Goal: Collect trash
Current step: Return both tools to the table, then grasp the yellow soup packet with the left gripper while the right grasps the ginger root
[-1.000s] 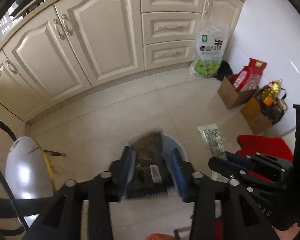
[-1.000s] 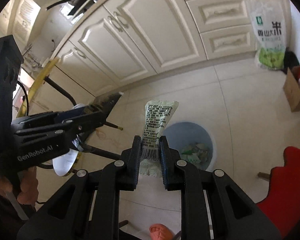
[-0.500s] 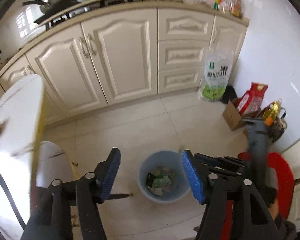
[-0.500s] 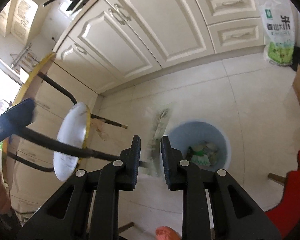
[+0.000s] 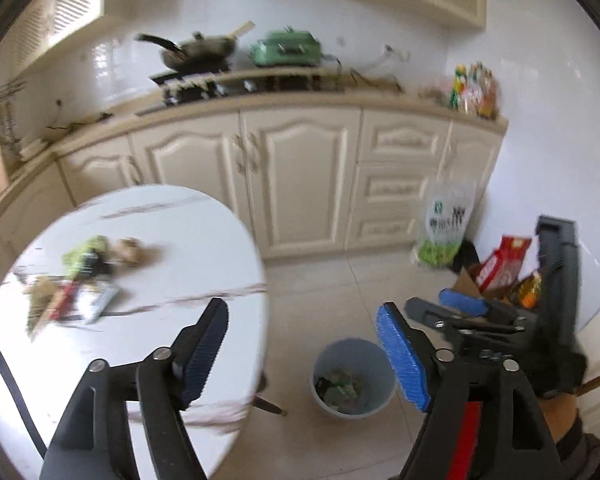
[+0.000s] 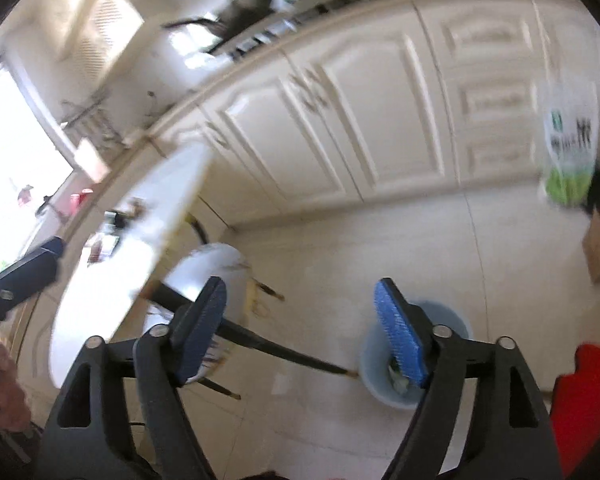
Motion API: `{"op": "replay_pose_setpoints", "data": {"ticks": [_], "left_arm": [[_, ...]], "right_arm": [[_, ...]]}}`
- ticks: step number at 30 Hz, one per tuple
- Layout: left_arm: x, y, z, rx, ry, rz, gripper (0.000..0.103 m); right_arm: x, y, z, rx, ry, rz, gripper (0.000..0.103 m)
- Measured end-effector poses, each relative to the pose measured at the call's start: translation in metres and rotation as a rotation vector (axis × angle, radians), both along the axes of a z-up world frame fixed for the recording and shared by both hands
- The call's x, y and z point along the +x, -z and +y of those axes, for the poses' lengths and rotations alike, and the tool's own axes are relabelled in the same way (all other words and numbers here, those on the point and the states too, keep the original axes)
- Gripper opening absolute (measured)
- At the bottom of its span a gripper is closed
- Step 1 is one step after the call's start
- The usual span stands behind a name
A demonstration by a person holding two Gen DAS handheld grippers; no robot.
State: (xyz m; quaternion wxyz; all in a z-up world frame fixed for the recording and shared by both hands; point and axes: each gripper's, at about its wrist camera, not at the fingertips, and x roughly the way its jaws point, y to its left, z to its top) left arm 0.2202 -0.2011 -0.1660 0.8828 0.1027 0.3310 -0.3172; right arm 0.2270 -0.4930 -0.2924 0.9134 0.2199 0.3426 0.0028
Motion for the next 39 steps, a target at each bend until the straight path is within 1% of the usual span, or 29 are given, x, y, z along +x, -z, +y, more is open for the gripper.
{"op": "replay_pose_setpoints", "data": {"ticks": [1,2,3,6,7,9,11,12,14,17,19,21,23,25,27,29,32,33,37,39], "left_arm": [[-0.005,-0.007,0.014,-0.011,-0.012,-0.015,0.079],[-0.014,-0.018,0.038,-0.027,-0.038,-0.043,0.082],[-0.02,-0.024,0.053,-0.036,-0.052,-0.062,0.087],[-0.043,-0.044,0.109,-0.073,-0.113,-0.122,0.092],[-0.049,-0.05,0.129,-0.084,-0.135,-0.136,0.093],[-0.056,-0.056,0.155,-0.098,-0.168,-0.151,0.096],[-0.059,-0.061,0.183,-0.108,-0.205,-0.169,0.098],[-0.059,-0.062,0.196,-0.103,-0.225,-0.178,0.099],[-0.063,-0.06,0.222,-0.089,-0.266,-0.192,0.1],[-0.049,-0.053,0.243,-0.067,-0.299,-0.179,0.101],[-0.034,-0.044,0.253,-0.026,-0.338,-0.153,0.101],[-0.021,-0.033,0.267,-0.005,-0.353,-0.138,0.101],[-0.002,-0.02,0.276,0.035,-0.379,-0.101,0.101],[0.01,-0.008,0.281,0.053,-0.372,-0.078,0.101],[0.025,0.01,0.287,0.078,-0.342,-0.024,0.101],[0.041,0.023,0.288,0.115,-0.341,0.004,0.101],[0.059,0.037,0.291,0.173,-0.353,0.009,0.101],[0.065,0.043,0.288,0.187,-0.35,0.022,0.101],[0.09,0.061,0.283,0.215,-0.335,0.071,0.101],[0.112,0.07,0.282,0.234,-0.332,0.096,0.101]], "right_arm": [[0.0,-0.016,0.013,-0.019,-0.018,-0.021,0.083],[-0.001,-0.031,0.026,-0.038,-0.036,-0.044,0.088],[-0.001,-0.045,0.04,-0.056,-0.053,-0.066,0.092],[0.003,-0.083,0.082,-0.1,-0.104,-0.114,0.097],[0.005,-0.092,0.093,-0.114,-0.118,-0.127,0.102],[0.012,-0.11,0.121,-0.139,-0.159,-0.149,0.103],[0.021,-0.121,0.142,-0.158,-0.197,-0.156,0.103],[0.03,-0.126,0.158,-0.176,-0.219,-0.153,0.103],[0.041,-0.13,0.177,-0.199,-0.25,-0.147,0.103],[0.067,-0.129,0.204,-0.238,-0.299,-0.126,0.103],[0.087,-0.122,0.218,-0.267,-0.324,-0.092,0.103],[0.109,-0.114,0.228,-0.297,-0.35,-0.056,0.103],[0.126,-0.107,0.235,-0.32,-0.365,-0.032,0.103],[0.15,-0.095,0.24,-0.35,-0.379,0.009,0.103],[0.174,-0.082,0.242,-0.368,-0.393,0.046,0.103],[0.189,-0.072,0.239,-0.38,-0.39,0.075,0.103],[0.214,-0.055,0.236,-0.387,-0.399,0.108,0.103],[0.22,-0.05,0.235,-0.389,-0.405,0.118,0.103],[0.245,-0.032,0.235,-0.386,-0.424,0.156,0.103],[0.255,-0.02,0.234,-0.386,-0.43,0.18,0.103]]}}
